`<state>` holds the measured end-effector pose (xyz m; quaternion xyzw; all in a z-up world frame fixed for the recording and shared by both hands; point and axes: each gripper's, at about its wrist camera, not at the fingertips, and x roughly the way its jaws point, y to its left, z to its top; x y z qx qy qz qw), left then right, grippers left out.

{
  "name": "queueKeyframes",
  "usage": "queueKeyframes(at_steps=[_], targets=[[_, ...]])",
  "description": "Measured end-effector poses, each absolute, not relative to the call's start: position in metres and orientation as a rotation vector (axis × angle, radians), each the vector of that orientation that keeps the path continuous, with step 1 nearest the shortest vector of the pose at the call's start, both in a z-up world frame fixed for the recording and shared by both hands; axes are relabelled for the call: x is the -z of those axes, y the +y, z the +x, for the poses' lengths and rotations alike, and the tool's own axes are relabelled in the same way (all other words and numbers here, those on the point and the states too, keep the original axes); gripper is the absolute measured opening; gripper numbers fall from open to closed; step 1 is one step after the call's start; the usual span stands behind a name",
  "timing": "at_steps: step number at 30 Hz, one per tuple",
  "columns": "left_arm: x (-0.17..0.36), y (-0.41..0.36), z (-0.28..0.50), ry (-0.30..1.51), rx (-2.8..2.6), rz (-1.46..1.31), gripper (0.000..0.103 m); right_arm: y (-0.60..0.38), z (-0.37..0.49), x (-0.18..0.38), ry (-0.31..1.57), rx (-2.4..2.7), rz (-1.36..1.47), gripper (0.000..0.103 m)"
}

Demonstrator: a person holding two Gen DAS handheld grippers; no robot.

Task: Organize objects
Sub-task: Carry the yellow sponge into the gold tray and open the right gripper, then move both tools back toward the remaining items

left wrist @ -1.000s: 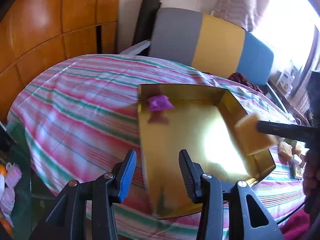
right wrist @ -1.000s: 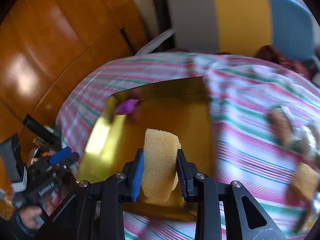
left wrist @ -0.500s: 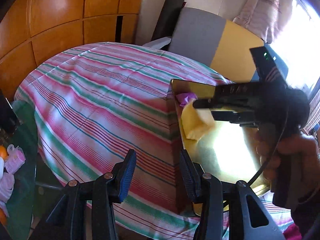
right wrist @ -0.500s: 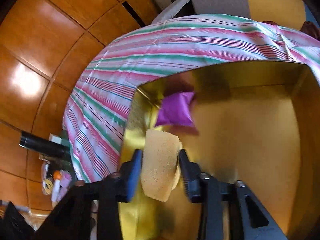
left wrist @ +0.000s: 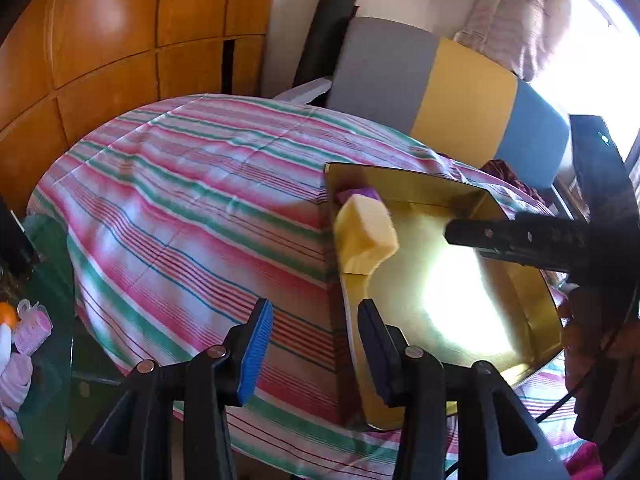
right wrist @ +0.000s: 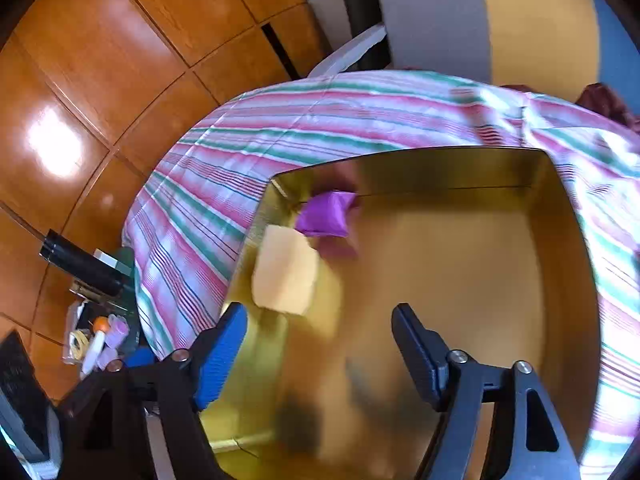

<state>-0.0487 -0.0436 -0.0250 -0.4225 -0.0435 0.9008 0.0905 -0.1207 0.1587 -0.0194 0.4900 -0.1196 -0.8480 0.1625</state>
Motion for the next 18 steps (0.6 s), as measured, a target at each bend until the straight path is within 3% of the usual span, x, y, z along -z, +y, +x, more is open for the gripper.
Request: queueKeyframes(at_steps=[18], targets=[[0.012,0.023,-0.023,0.082,-2.582,-1.186,0.044,0.244,-0.023,-0.012,-0.156,2.683,1.256,0.082]])
